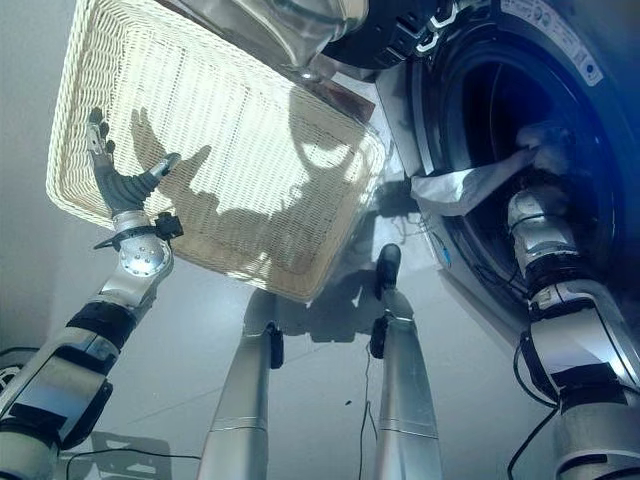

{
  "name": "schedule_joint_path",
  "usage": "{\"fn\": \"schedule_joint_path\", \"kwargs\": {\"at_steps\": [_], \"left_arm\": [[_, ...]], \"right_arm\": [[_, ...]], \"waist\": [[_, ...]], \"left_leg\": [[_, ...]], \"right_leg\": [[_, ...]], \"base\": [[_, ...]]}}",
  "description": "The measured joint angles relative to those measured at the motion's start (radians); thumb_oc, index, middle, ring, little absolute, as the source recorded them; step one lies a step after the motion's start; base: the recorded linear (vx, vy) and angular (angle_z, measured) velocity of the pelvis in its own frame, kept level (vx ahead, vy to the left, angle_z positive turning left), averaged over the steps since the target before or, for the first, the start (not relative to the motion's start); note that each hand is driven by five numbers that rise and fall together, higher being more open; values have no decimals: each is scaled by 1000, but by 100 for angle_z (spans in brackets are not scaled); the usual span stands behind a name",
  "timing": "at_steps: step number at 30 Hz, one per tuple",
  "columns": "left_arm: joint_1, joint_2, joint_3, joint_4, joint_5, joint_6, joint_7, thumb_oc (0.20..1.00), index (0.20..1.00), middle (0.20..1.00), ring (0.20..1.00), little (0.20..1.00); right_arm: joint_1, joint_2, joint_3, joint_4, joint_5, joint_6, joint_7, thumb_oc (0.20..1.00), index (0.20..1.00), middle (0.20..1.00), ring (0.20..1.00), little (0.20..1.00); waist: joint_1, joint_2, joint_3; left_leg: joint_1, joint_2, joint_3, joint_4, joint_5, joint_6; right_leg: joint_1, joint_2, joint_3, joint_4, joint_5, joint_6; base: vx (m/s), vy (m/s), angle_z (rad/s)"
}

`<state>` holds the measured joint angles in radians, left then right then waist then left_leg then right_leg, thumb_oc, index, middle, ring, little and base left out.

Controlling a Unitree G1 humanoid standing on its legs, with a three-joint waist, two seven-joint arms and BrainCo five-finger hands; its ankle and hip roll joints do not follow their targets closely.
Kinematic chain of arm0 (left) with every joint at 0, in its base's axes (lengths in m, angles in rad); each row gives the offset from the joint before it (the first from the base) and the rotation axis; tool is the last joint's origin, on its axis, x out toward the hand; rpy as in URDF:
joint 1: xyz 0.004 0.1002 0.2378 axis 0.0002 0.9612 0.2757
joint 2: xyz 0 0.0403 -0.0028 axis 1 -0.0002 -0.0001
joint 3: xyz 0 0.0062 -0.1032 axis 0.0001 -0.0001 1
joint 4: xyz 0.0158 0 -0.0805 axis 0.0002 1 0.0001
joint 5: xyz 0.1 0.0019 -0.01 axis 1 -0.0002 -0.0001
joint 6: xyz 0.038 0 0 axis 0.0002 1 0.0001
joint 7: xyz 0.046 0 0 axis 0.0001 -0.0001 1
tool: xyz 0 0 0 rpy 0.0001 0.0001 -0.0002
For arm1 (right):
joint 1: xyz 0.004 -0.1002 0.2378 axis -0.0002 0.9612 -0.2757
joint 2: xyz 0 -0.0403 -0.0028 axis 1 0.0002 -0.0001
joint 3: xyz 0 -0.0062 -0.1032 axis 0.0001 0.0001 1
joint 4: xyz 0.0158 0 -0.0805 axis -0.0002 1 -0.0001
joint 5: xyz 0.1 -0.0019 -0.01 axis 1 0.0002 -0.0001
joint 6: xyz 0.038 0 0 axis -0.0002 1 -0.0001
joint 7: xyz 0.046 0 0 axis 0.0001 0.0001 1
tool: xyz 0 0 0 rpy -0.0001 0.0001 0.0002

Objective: Put the clothes into the washing machine.

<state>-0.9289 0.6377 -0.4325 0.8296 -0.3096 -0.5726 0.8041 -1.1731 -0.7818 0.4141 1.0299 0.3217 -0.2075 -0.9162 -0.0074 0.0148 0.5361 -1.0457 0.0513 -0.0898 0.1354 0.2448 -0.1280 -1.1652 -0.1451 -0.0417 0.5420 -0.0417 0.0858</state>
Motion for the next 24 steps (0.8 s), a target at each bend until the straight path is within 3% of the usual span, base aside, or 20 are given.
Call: {"fn": "schedule_joint_path", "kwargs": {"at_steps": [3,7,15,24], "left_arm": [[-18,-10,0,2,2,0,3,1000,1000,1000,1000,1000],[-29,-12,1,11,5,-1,12,1000,1000,1000,1000,1000],[-41,-38,1,29,22,-2,31,1000,1000,1000,1000,1000],[-46,-77,5,31,22,-3,34,1000,1000,1000,1000,1000]], "right_arm": [[17,-7,35,-53,-96,37,75,1000,1000,1000,1000,1000],[70,1,34,-78,-136,39,144,1000,1000,1000,1000,1000],[126,103,72,-5,-194,39,300,1000,1000,1000,1000,1000],[135,126,78,42,-307,55,345,1000,1000,1000,1000,1000]], "waist": [[0,0,0],[8,1,0],[3,2,-1],[0,5,-3]], "left_leg": [[0,0,-3,-4,2,-4],[0,1,-5,-4,0,-6],[0,4,-4,-4,-5,-13],[-2,8,1,-4,-6,-16]], "right_leg": [[-6,-2,-4,14,-13,-4],[-8,-2,-9,23,-23,-10],[-20,-2,-9,50,-41,-13],[-26,1,-8,53,-44,-17]], "base": [[-10,1,5],[-4,3,3],[-1,2,0],[2,12,0]]}}
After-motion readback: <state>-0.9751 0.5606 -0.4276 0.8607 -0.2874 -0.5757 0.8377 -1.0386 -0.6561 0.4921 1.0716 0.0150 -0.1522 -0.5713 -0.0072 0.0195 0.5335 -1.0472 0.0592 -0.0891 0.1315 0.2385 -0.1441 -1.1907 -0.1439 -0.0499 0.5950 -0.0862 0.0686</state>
